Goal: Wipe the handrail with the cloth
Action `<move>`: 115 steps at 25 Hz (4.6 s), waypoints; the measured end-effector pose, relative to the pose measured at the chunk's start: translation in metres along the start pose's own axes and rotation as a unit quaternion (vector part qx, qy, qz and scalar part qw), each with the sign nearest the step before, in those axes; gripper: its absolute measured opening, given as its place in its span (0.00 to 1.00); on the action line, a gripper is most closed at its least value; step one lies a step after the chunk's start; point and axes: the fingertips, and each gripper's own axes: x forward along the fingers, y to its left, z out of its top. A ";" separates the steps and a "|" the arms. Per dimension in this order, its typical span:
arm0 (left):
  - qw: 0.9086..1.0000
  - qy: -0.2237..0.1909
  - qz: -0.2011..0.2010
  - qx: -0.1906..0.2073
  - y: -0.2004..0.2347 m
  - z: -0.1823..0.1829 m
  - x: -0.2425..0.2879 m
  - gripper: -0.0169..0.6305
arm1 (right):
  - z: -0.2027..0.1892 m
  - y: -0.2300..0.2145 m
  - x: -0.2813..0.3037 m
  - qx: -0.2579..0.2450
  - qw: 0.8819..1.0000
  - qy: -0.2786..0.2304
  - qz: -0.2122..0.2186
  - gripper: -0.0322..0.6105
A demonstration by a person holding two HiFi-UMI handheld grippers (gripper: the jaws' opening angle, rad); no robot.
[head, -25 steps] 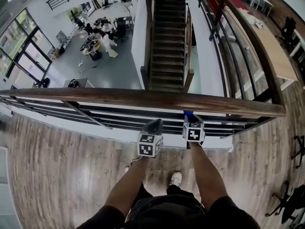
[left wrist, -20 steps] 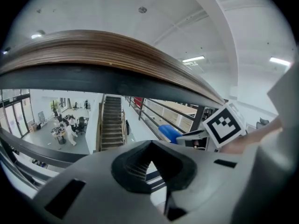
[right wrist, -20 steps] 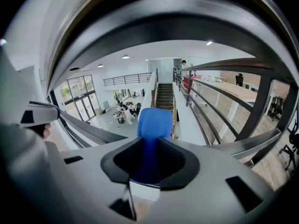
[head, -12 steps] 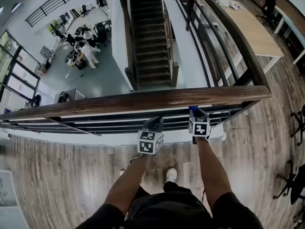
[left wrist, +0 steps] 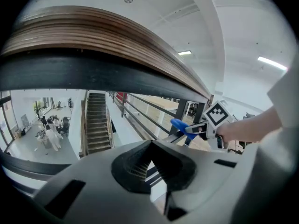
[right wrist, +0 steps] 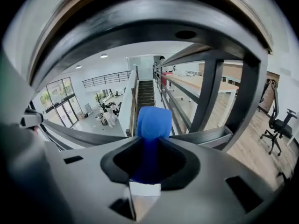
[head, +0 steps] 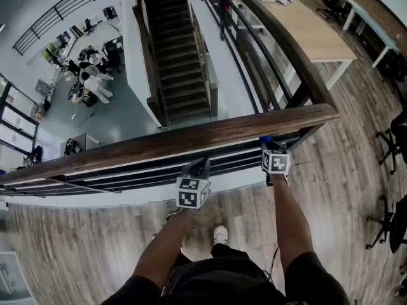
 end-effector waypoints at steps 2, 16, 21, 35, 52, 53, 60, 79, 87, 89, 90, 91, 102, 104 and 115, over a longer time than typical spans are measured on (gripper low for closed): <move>1.000 0.006 -0.002 0.003 -0.007 0.000 0.005 0.03 | -0.002 -0.025 -0.001 0.004 1.000 0.004 -0.018 0.22; 0.998 0.021 -0.046 0.027 -0.075 -0.009 0.032 0.03 | -0.006 -0.152 -0.005 0.015 0.996 0.031 -0.087 0.22; 0.999 0.028 -0.030 0.023 -0.046 -0.027 0.016 0.03 | -0.006 -0.171 -0.007 0.001 0.994 0.031 -0.109 0.22; 0.999 0.016 0.023 -0.044 0.080 -0.129 -0.078 0.03 | -0.029 0.104 -0.056 -0.065 0.994 -0.088 0.016 0.22; 0.956 0.019 0.230 -0.183 0.382 -0.349 -0.300 0.03 | -0.184 0.656 0.037 -0.158 0.950 -0.013 0.269 0.22; 0.953 0.017 0.238 -0.187 0.398 -0.357 -0.312 0.03 | -0.184 0.685 0.042 -0.164 0.947 -0.017 0.276 0.22; 0.932 0.006 0.293 -0.215 0.505 -0.389 -0.396 0.03 | -0.176 0.867 0.082 -0.182 0.939 -0.030 0.291 0.22; 0.938 0.043 0.266 -0.216 0.555 -0.459 -0.441 0.03 | -0.165 1.082 0.171 -0.219 0.940 -0.011 0.260 0.22; 0.940 0.020 0.261 -0.220 0.546 -0.436 -0.419 0.03 | -0.166 1.038 0.169 -0.212 0.943 -0.015 0.257 0.22; 0.941 0.020 0.255 -0.223 0.544 -0.428 -0.414 0.03 | -0.166 1.018 0.168 -0.206 0.946 -0.014 0.249 0.22; 0.941 0.021 0.250 -0.226 0.542 -0.422 -0.411 0.03 | -0.167 1.007 0.167 -0.203 0.948 -0.014 0.245 0.22; 0.942 0.021 0.247 -0.228 0.541 -0.417 -0.407 0.03 | -0.167 0.996 0.167 -0.199 0.950 -0.014 0.241 0.22; 0.950 0.014 0.228 -0.212 0.511 -0.376 -0.340 0.03 | -0.163 0.856 0.172 -0.163 0.966 0.002 0.198 0.22; 0.954 0.017 0.218 -0.205 0.500 -0.366 -0.326 0.03 | -0.160 0.827 0.173 -0.151 0.971 0.007 0.186 0.22; 0.973 0.032 0.158 -0.167 0.418 -0.325 -0.245 0.03 | -0.145 0.670 0.176 -0.136 0.980 0.015 0.145 0.22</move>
